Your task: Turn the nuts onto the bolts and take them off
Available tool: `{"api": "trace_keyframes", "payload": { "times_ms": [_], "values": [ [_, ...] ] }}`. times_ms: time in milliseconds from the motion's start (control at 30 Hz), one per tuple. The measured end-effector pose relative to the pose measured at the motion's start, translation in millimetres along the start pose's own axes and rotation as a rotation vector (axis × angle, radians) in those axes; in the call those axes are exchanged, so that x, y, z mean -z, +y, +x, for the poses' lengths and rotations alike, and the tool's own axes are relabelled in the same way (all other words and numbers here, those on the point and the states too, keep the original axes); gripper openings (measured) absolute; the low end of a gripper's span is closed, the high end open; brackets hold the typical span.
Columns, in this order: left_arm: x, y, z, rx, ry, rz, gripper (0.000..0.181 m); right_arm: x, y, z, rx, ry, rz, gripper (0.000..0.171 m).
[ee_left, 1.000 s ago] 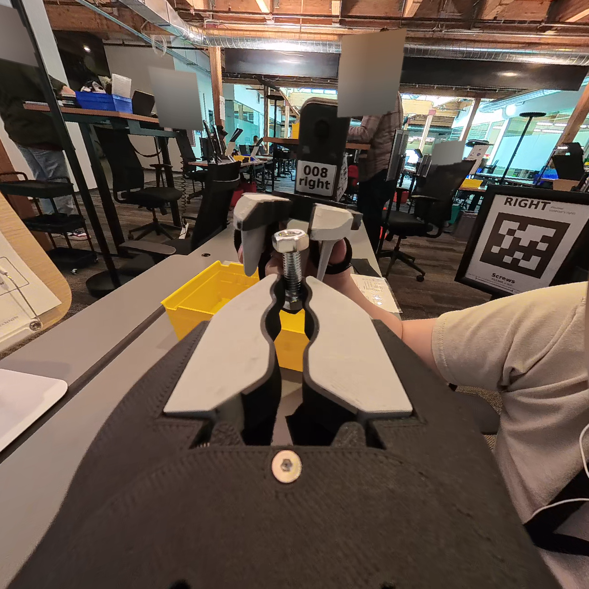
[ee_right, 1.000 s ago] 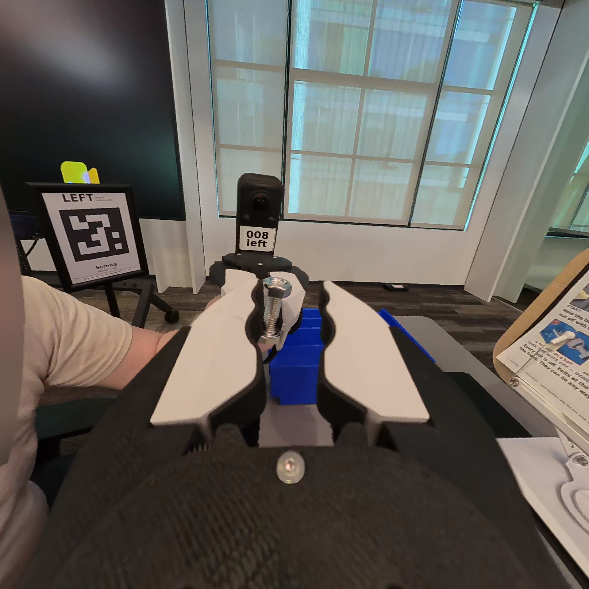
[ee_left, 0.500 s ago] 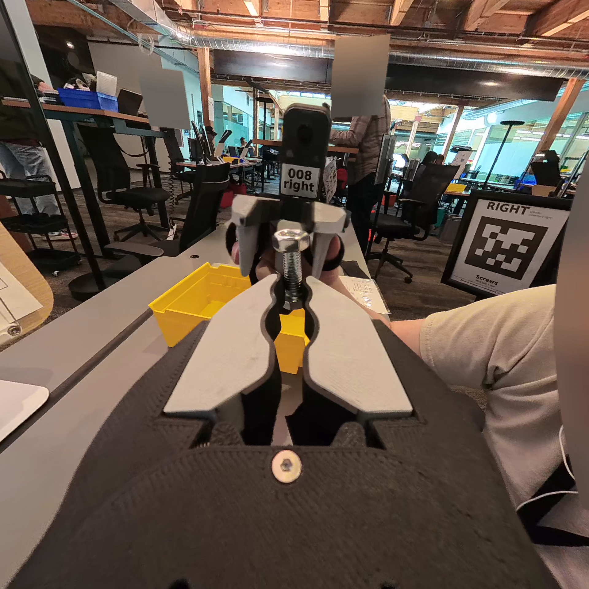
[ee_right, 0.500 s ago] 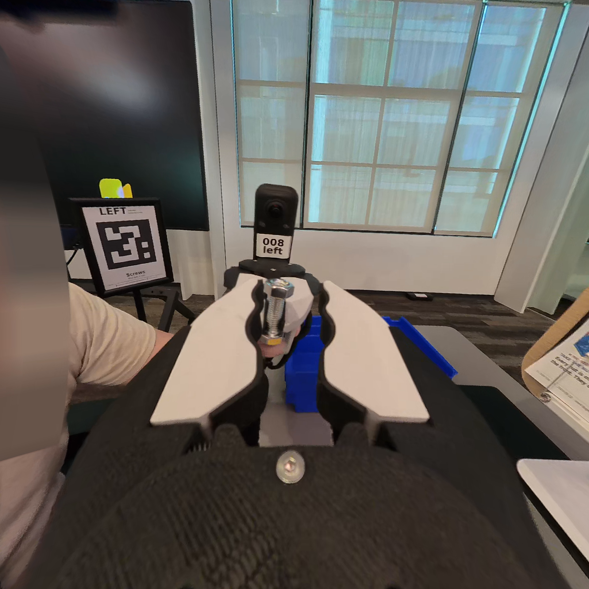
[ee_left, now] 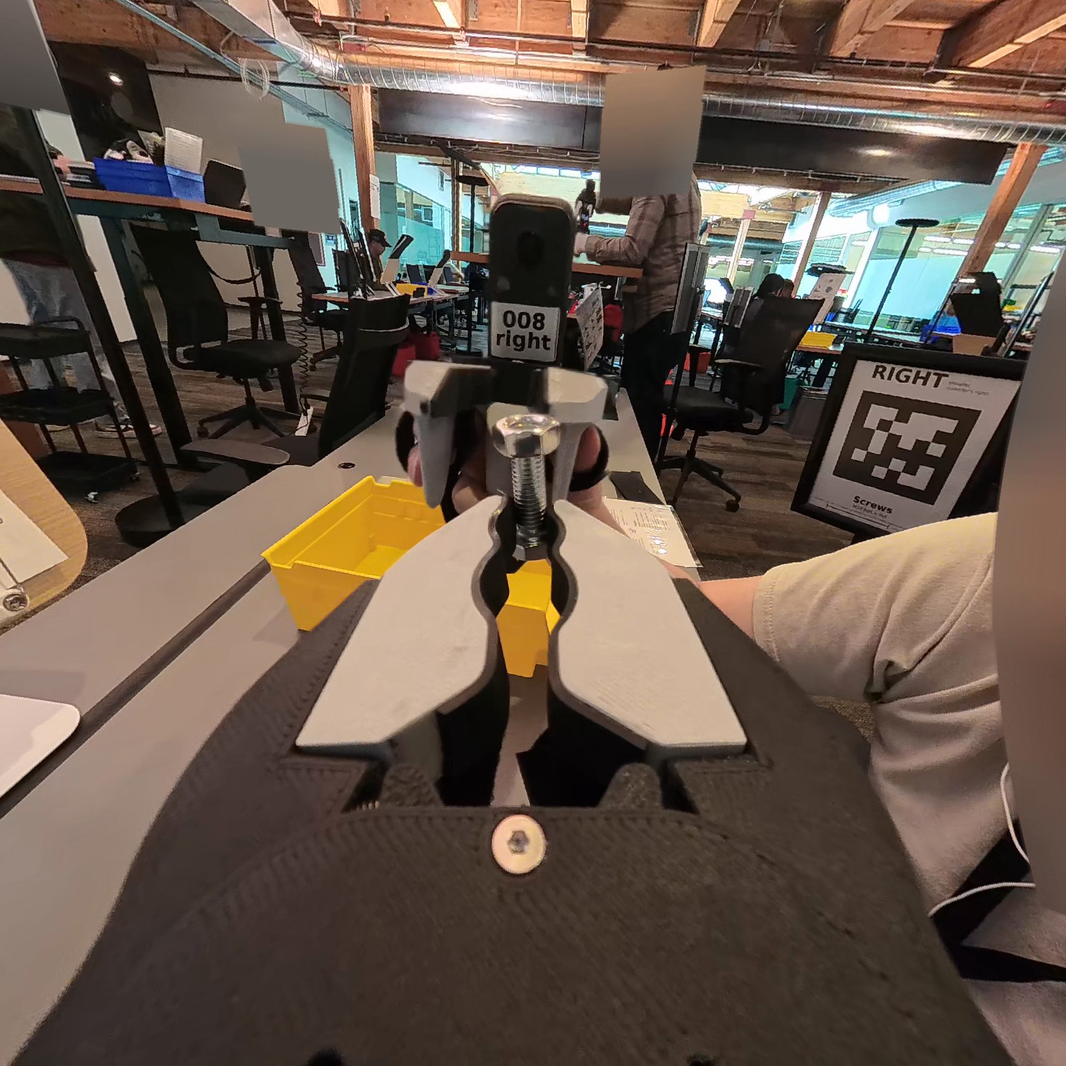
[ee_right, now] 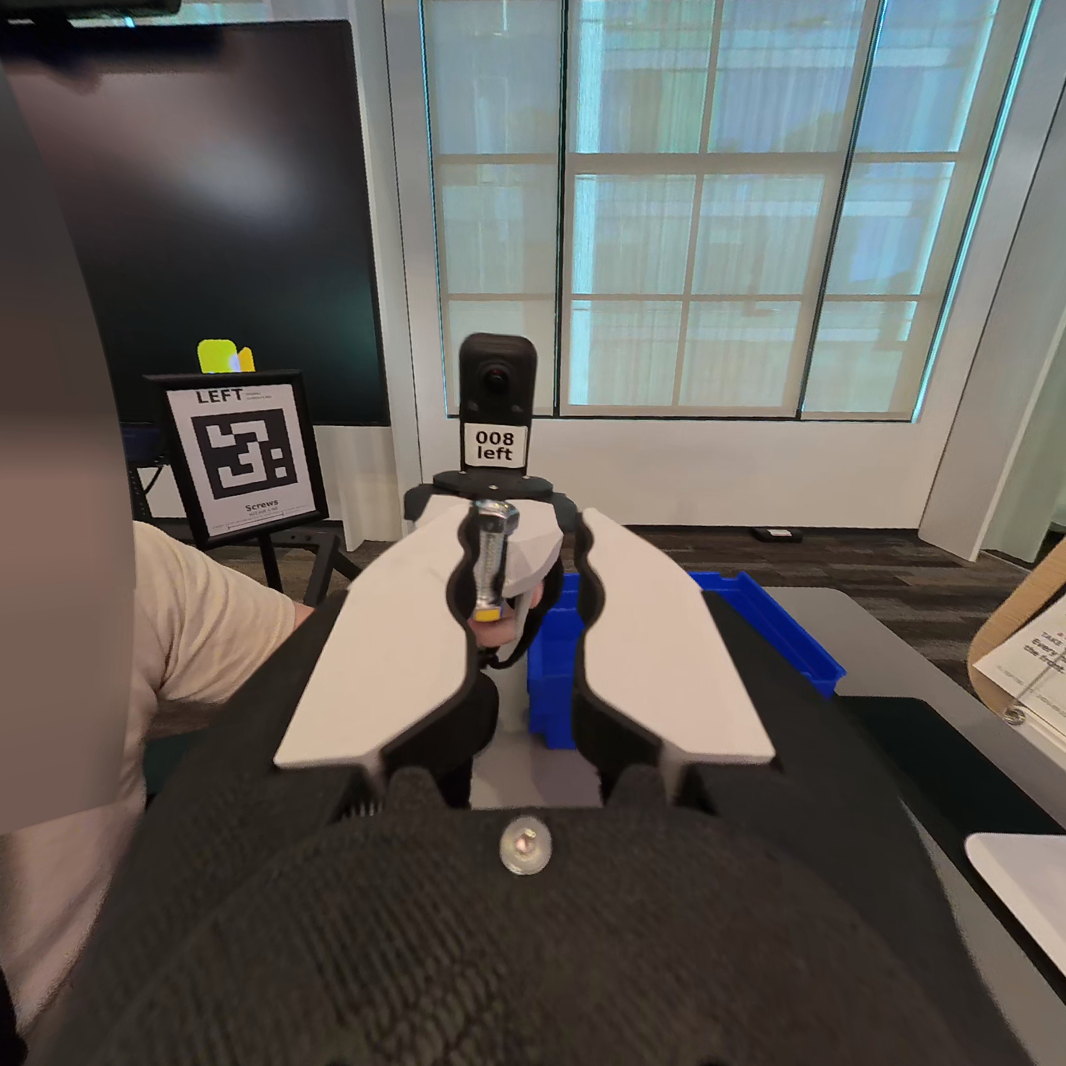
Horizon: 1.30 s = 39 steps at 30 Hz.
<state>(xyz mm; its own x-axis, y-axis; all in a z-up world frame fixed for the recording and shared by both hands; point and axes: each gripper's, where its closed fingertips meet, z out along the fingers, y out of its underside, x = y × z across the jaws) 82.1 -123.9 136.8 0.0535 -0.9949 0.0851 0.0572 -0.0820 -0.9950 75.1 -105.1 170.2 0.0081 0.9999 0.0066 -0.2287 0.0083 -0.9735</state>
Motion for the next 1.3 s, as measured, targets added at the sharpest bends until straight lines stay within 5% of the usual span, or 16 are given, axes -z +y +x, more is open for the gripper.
{"api": "trace_keyframes", "payload": {
  "times_ms": [1300],
  "values": [
    [-3, 3, 3, -0.002, 0.008, -0.017, 0.009, -4, 4, -5, -0.023, -0.033, -0.027, 0.035]
  ]
}}
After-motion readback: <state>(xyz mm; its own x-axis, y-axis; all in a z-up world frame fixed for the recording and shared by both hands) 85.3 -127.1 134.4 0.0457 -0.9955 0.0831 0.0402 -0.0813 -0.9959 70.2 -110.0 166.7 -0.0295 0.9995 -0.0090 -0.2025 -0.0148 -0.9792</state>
